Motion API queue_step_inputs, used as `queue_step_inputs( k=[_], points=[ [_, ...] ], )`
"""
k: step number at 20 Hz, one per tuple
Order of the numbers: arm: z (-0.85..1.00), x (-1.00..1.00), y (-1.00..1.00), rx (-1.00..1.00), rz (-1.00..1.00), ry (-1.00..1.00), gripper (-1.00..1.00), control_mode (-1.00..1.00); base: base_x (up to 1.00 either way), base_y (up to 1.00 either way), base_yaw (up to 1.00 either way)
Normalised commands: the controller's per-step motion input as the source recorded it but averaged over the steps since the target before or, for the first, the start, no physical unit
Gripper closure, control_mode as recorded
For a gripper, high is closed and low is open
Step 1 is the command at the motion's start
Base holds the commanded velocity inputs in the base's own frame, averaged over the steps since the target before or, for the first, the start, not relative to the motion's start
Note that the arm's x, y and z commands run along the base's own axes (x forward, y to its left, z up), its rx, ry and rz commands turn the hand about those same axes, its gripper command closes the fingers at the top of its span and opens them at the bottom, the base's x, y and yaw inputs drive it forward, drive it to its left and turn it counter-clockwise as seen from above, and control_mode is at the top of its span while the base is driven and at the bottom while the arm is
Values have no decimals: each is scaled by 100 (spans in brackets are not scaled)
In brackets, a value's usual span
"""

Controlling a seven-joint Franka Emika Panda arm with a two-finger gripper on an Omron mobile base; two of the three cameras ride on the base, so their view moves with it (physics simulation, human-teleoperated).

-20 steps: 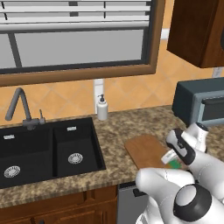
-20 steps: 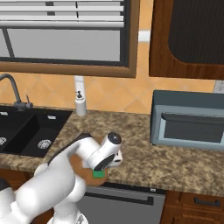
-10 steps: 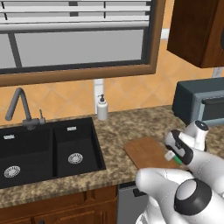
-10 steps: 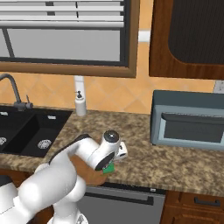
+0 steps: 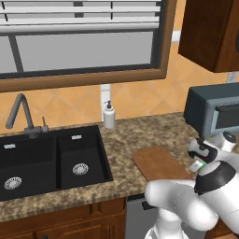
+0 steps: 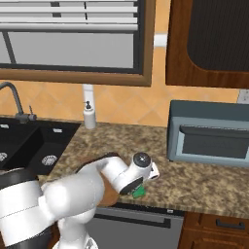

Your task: Pick up the sponge from the counter and clean the cutting board by briefly scrubbing or pressing down on the cutting board. Once finished, release the sponge.

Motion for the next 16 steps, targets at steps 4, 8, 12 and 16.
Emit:
queue_step_inputs(
  k=[4, 8, 12, 16],
  points=[
    [0, 58, -85, 2, 9, 0, 100, -100, 0, 0, 0],
    [0, 100, -31, -2, 9, 1, -100, -100, 0, 0, 0],
    [0, 48, 0, -2, 2, 0, -100, -100, 0, 0, 0],
    [0, -38, 0, 1, 10, -1, -100, -100, 0, 0, 0]
  ],
)
